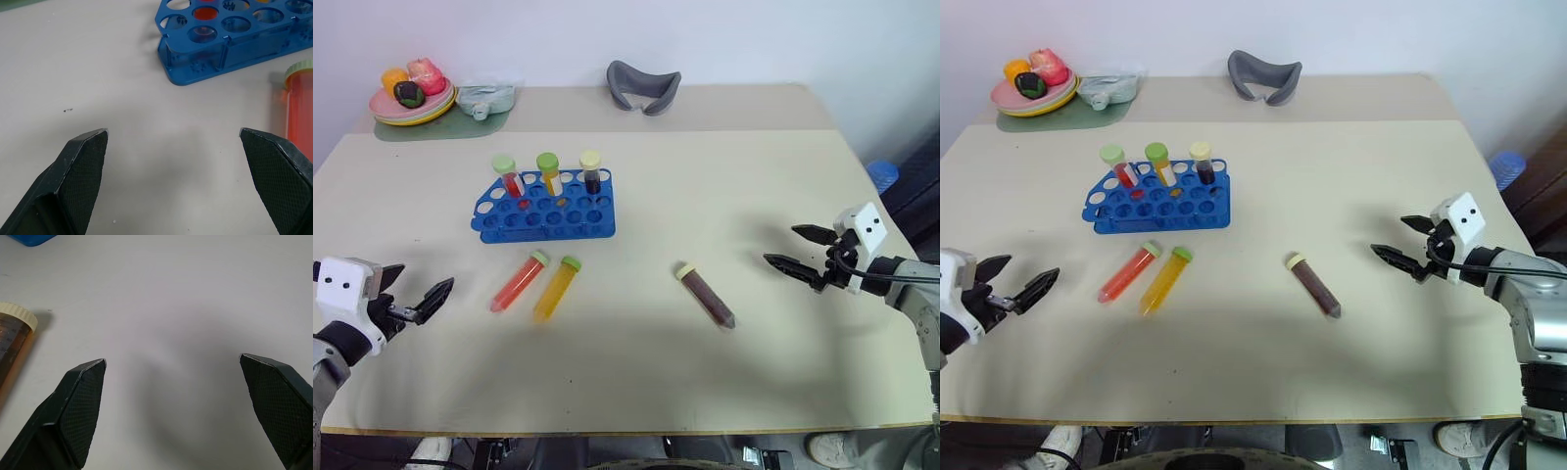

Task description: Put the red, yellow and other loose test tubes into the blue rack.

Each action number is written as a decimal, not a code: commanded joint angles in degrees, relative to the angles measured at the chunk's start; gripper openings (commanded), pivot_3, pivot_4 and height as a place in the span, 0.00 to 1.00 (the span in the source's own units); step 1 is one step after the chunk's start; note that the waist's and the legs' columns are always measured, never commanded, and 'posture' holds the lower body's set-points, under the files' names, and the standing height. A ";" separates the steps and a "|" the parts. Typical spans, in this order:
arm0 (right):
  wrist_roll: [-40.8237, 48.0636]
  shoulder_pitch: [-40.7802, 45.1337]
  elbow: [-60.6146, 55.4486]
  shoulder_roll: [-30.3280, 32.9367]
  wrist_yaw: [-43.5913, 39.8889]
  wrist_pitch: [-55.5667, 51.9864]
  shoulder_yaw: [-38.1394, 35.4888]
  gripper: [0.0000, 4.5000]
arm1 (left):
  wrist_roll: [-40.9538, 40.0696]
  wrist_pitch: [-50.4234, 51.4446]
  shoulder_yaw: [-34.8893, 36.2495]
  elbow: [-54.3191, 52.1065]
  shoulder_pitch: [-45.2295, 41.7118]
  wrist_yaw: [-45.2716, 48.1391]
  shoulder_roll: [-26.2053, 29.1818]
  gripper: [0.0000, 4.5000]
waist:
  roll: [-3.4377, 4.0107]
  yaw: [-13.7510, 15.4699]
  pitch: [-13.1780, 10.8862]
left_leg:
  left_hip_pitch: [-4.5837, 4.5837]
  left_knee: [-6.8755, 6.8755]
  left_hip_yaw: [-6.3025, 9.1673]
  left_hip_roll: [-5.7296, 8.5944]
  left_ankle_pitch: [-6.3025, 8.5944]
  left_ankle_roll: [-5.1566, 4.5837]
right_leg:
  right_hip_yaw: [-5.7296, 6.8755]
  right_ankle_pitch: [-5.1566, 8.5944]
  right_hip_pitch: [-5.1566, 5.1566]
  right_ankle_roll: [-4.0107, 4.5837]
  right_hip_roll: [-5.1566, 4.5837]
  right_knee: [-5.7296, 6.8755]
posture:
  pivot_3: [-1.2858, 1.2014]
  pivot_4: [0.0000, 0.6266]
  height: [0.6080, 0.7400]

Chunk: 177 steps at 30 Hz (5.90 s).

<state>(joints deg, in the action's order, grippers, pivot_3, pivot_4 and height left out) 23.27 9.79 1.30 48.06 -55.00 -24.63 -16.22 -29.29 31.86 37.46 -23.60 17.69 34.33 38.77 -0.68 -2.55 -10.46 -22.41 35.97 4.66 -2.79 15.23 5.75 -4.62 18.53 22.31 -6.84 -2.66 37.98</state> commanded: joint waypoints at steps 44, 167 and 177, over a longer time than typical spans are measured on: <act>28.84 18.15 -39.07 -9.46 45.08 -67.87 13.07 0.99 | -0.84 -4.51 -31.72 -8.45 -14.23 14.15 2.20 0.98 | 0.02 0.23 0.01 | -0.11 0.09 0.04 0.01 0.02 -0.05 | 0.01 0.00 0.07 0.01 0.01 0.05 | 0.52 0.24 1.00; -15.66 31.15 22.63 -55.32 34.56 35.36 25.91 0.85 | -0.24 -8.57 -21.73 -8.31 -9.92 -4.35 -10.39 1.00 | 0.23 -1.54 -0.08 | -0.66 0.17 0.10 -0.04 -0.14 0.23 | 0.04 -0.03 0.85 0.02 0.04 0.61 | 0.52 0.24 1.00; -8.69 25.88 -1.13 -42.89 27.08 19.35 21.02 0.85 | -5.33 8.49 -22.93 -16.55 -17.85 -9.96 -3.77 1.00 | 0.22 -0.93 -0.08 | -0.69 0.21 0.14 -0.02 -0.14 0.23 | 0.06 -0.03 0.84 0.01 0.02 0.63 | 0.52 0.24 1.00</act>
<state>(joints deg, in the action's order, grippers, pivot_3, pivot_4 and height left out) 12.24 35.72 6.03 2.99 -25.47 -2.61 7.16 -32.06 36.42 14.38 -35.64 1.81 26.08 33.87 -0.46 -3.48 -10.54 -23.13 36.23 4.82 -2.80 15.09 5.97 -4.54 18.50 23.13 -6.83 -2.64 38.62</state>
